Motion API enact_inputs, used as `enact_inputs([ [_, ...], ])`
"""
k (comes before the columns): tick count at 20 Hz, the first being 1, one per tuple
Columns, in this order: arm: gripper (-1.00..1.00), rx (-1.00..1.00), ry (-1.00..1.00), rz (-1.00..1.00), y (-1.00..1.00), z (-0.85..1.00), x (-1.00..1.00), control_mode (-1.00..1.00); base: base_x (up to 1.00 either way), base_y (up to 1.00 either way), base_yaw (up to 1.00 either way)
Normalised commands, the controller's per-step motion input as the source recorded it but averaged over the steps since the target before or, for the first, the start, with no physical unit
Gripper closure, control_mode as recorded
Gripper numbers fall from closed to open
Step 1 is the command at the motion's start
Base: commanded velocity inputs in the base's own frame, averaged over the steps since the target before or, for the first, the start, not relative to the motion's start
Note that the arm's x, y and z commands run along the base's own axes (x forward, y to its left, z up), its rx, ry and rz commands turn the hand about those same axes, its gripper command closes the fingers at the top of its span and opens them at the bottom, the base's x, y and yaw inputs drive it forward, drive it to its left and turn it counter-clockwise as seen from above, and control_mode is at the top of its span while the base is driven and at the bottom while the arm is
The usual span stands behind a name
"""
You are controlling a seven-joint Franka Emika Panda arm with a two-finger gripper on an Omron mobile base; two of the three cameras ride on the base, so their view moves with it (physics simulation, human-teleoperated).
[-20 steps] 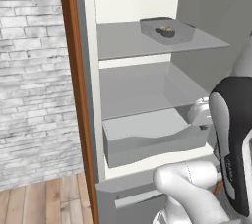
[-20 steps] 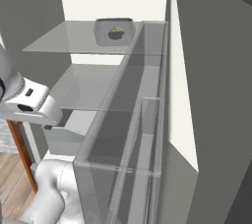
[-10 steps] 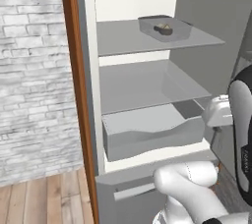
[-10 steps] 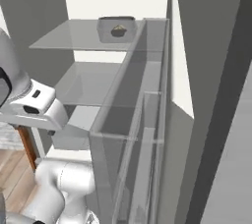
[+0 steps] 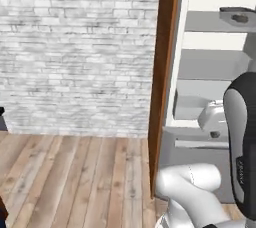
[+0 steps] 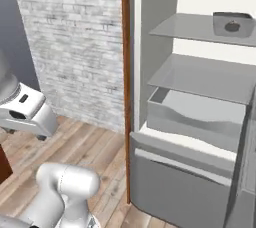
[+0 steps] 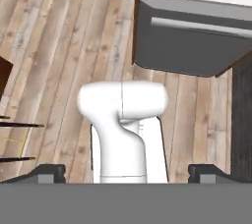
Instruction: Place two dumplings into each of the tupperware containers and then place the containers in the fridge.
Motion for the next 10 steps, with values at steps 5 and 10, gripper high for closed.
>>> enact_inputs([
  [5, -1.00, 0.00, 0.00, 0.00, 0.00, 0.00, 0.00, 1.00, -0.77, 0.43, 0.85],
  [10, -1.00, 0.00, 0.00, 0.00, 0.00, 0.00, 0.00, 1.00, -0.64, 0.69, 0.85],
])
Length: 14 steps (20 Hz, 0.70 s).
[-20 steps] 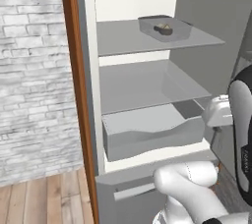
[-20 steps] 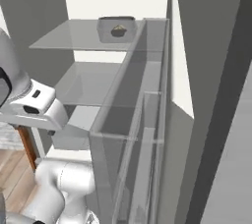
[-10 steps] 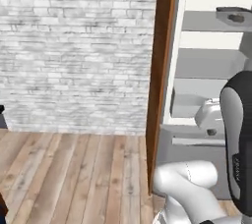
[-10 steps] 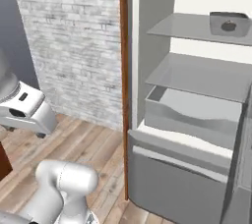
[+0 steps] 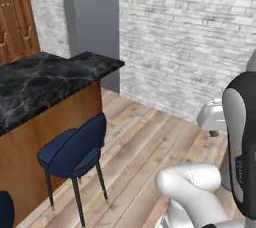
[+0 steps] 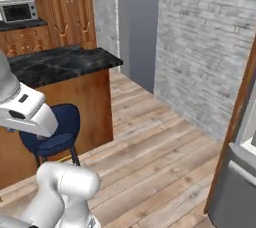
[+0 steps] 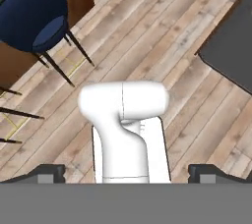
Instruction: Place two dumplings into each of the tupperware containers and then place the containers in the fridge.
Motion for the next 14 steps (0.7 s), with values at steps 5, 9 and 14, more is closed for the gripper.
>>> enact_inputs([
  [5, -1.00, 0.00, 0.00, 0.00, 0.00, 0.00, 0.00, 1.00, -0.78, 1.00, 0.68],
  [9, -1.00, 0.00, 0.00, 0.00, 0.00, 0.00, 0.00, 1.00, -0.79, 1.00, 0.61],
  [14, -1.00, 0.00, 0.00, 0.00, 0.00, 0.00, 0.00, 1.00, -0.77, 1.00, 0.60],
])
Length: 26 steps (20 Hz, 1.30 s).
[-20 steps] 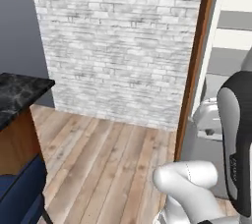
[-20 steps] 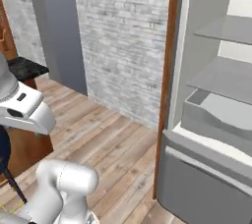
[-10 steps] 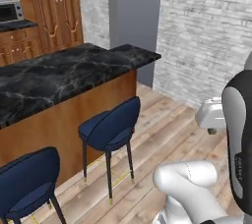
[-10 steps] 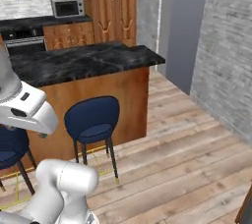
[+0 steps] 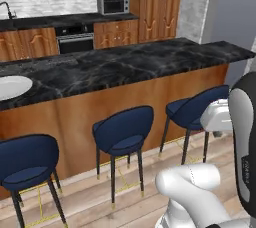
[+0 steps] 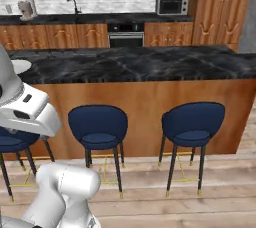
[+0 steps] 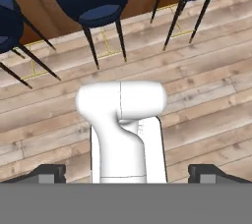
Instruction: Place two dumplings into each of the tupperware containers and then place the containers in the fridge.
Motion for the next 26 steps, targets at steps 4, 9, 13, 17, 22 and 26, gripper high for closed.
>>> enact_inputs([
  [4, -1.00, 0.00, 0.00, 0.00, 0.00, 0.00, 0.00, 1.00, -0.68, 1.00, 0.53],
  [9, -1.00, 0.00, 0.00, 0.00, 0.00, 0.00, 0.00, 1.00, 0.16, 1.00, 0.05],
  [13, -1.00, 0.00, 0.00, 0.00, 0.00, 0.00, 0.00, 1.00, 0.00, 1.00, -0.06],
  [17, -1.00, 0.00, 0.00, 0.00, 0.00, 0.00, 0.00, 1.00, 0.09, 1.00, 0.00],
  [22, -1.00, 0.00, 0.00, 0.00, 0.00, 0.00, 0.00, 1.00, 0.39, 1.00, 0.09],
  [26, -1.00, 0.00, 0.00, 0.00, 0.00, 0.00, 0.00, 1.00, 0.67, 0.93, 0.24],
])
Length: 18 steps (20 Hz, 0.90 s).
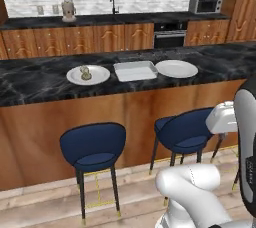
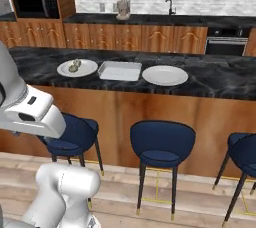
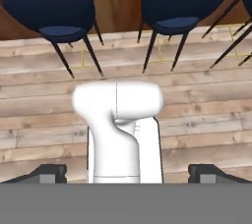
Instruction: Place two dumplings into each of the tupperware containers and then place the containers in the fridge.
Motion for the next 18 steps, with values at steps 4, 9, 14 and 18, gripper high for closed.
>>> enact_inputs([
  [4, -1.00, 0.00, 0.00, 0.00, 0.00, 0.00, 0.00, 1.00, 0.66, 0.33, 0.27],
  [9, -1.00, 0.00, 0.00, 0.00, 0.00, 0.00, 0.00, 1.00, 0.65, 0.05, 0.03],
  [14, -1.00, 0.00, 0.00, 0.00, 0.00, 0.00, 0.00, 1.00, 0.59, 0.00, 0.00],
  [18, -1.00, 0.00, 0.00, 0.00, 0.00, 0.00, 0.00, 1.00, 0.32, 0.10, -0.14],
])
